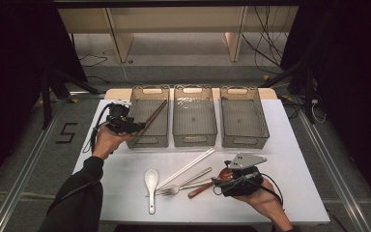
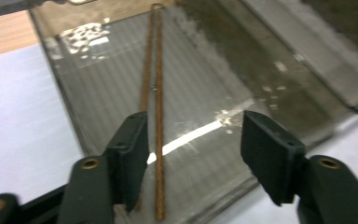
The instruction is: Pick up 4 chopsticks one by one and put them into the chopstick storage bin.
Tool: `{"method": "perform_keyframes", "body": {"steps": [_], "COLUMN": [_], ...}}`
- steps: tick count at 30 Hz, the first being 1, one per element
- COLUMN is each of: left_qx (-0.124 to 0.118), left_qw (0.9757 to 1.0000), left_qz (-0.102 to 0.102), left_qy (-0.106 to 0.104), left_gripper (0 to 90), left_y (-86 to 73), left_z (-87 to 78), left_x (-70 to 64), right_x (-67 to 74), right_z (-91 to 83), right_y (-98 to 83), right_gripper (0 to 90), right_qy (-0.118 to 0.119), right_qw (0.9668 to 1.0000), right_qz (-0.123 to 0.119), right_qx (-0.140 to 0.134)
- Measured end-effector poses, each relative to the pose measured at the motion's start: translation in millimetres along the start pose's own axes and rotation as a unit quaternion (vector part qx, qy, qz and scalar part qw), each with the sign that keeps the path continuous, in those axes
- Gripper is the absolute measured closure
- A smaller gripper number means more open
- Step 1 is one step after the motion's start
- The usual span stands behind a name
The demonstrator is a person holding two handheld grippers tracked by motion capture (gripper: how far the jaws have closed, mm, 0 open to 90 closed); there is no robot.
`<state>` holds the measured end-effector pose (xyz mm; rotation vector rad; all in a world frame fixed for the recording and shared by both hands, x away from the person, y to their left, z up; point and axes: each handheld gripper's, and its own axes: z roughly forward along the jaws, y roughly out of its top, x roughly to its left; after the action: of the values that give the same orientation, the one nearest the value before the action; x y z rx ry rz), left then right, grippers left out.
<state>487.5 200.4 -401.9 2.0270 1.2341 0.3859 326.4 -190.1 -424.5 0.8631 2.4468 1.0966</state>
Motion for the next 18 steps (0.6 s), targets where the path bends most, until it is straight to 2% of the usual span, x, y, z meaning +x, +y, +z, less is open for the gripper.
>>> {"method": "perform_keyframes", "body": {"steps": [6, 11, 18], "left_qx": [0.004, 0.003, -0.005], "left_qw": [0.9993, 0.9983, 0.9979], "left_qz": [0.016, 0.011, 0.010], "left_qy": [-0.034, -0.058, -0.064], "left_gripper": [32.6, 27.5, 23.3], "left_y": [-9.2, -20.6, -33.0], "left_z": [-11.3, -16.8, -17.7], "left_x": [-25.2, -43.2, -55.2], "right_x": [-0.1, 1.6, 2.8], "right_z": [-1.7, -2.5, -2.9], "right_y": [-1.2, -2.9, -6.1], "right_gripper": [28.4, 28.4, 28.4], "right_qy": [-0.002, -0.002, -0.004], "right_qw": [1.0000, 1.0000, 0.9999], "right_qz": [0.002, 0.005, 0.012], "right_qx": [-0.001, -0.004, -0.011]}}
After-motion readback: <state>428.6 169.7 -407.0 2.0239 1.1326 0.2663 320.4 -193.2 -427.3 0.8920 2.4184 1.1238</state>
